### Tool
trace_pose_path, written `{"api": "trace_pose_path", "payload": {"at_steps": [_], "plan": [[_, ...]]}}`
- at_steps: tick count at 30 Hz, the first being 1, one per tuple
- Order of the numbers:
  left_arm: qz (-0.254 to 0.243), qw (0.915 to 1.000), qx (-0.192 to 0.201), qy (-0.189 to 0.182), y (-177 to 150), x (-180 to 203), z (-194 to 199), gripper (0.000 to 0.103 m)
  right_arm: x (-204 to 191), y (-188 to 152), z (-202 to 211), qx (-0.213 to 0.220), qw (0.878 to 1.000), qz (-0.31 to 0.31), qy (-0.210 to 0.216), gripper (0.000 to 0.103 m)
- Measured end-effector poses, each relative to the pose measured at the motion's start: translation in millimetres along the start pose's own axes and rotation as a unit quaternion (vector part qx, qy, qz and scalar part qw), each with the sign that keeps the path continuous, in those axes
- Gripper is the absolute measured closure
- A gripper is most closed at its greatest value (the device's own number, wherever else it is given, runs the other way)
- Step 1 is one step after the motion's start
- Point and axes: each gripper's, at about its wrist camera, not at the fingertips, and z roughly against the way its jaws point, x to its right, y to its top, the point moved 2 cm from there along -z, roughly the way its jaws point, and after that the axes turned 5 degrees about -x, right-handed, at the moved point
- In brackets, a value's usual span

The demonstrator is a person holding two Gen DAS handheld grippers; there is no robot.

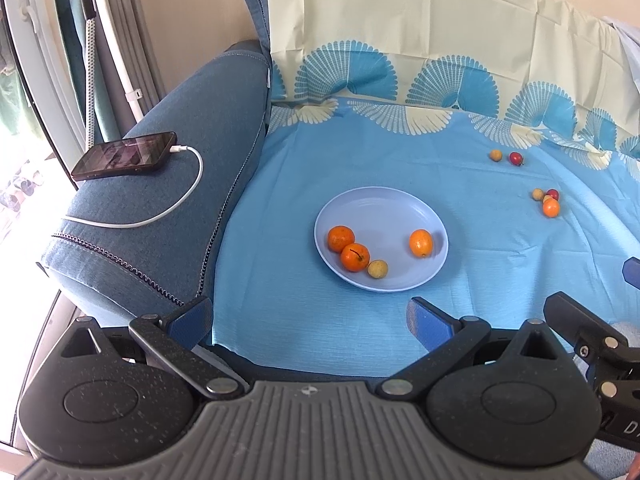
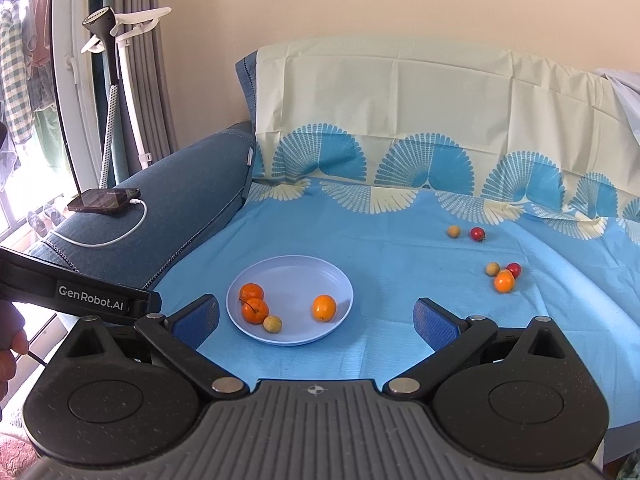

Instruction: Organize fruits

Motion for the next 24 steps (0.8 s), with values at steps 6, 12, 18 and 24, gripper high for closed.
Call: {"api": "trace_pose_path", "payload": {"at_steps": [6, 12, 18, 24], "plan": [[-0.006, 1.0000, -0.004, 0.004, 5.2, 6.4, -3.4, 0.000, 12.2, -0.6, -2.4, 0.000, 1.000, -0.015, -0.008, 0.001], [-0.019, 0.9998, -0.009, 0.003, 18.8, 19.2, -11.9, 0.000, 36.3, -2.8, -10.6, -0.004, 0.999, -0.044, -0.030, 0.001], [-0.031, 0.9994, -0.017, -0.006, 36.6, 40.7, -26.3, 0.000, 66.2, -5.0, -20.4, -0.006, 0.996, -0.075, -0.057, 0.001], [-0.055, 0.9983, -0.016, -0.016, 59.3, 73.4, -44.2, 0.000, 101.0, -7.0, -32.1, -0.008, 0.991, -0.100, -0.092, 0.001]]}}
